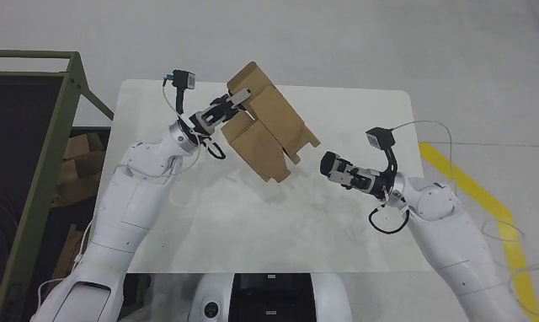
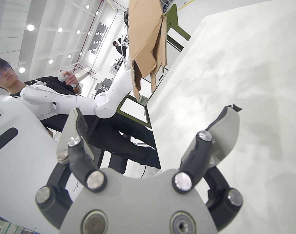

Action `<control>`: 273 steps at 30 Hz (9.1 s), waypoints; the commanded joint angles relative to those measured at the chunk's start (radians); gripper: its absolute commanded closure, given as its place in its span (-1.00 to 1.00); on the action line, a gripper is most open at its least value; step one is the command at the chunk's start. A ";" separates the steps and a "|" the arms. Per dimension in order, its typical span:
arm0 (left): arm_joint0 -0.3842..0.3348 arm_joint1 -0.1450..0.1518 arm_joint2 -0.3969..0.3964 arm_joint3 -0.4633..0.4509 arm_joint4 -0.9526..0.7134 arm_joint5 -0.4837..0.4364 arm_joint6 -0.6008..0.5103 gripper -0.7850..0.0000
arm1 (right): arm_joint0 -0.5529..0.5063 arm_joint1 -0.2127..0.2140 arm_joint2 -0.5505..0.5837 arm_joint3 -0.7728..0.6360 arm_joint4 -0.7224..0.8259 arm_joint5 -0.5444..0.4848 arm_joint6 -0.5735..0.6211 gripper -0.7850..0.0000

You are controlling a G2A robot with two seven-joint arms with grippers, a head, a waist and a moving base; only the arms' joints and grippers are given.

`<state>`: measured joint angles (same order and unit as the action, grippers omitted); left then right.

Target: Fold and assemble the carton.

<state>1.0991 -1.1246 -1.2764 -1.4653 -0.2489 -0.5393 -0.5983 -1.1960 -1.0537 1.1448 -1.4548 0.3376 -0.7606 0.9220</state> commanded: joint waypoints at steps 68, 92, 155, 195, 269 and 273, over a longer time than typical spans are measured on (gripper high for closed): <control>0.026 -0.056 0.020 0.000 0.084 -0.055 0.232 1.00 | 0.113 -0.085 -0.176 0.079 0.061 0.009 -0.101 0.68; 0.051 -0.061 -0.003 -0.010 0.087 -0.070 0.213 1.00 | 0.094 -0.087 -0.140 0.066 0.077 -0.018 -0.105 1.00; 0.067 -0.076 -0.003 0.000 0.048 -0.079 0.172 1.00 | 0.032 -0.066 -0.007 0.043 0.115 -0.045 -0.056 0.07; 0.066 -0.087 -0.011 0.008 0.055 -0.079 0.185 1.00 | 0.114 -0.098 -0.143 0.087 0.156 0.013 0.047 0.33; 0.088 -0.089 -0.051 0.028 0.030 -0.090 0.136 0.33 | 0.031 -0.066 0.055 0.037 0.191 -0.030 0.017 1.00; 0.089 -0.084 -0.081 0.030 0.019 -0.088 0.129 0.36 | 0.034 -0.065 0.056 0.041 0.192 -0.023 0.033 1.00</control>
<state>1.1881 -1.2104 -1.3484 -1.4352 -0.2271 -0.6275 -0.4641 -1.1629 -1.1190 1.2007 -1.4144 0.5285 -0.7845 0.9512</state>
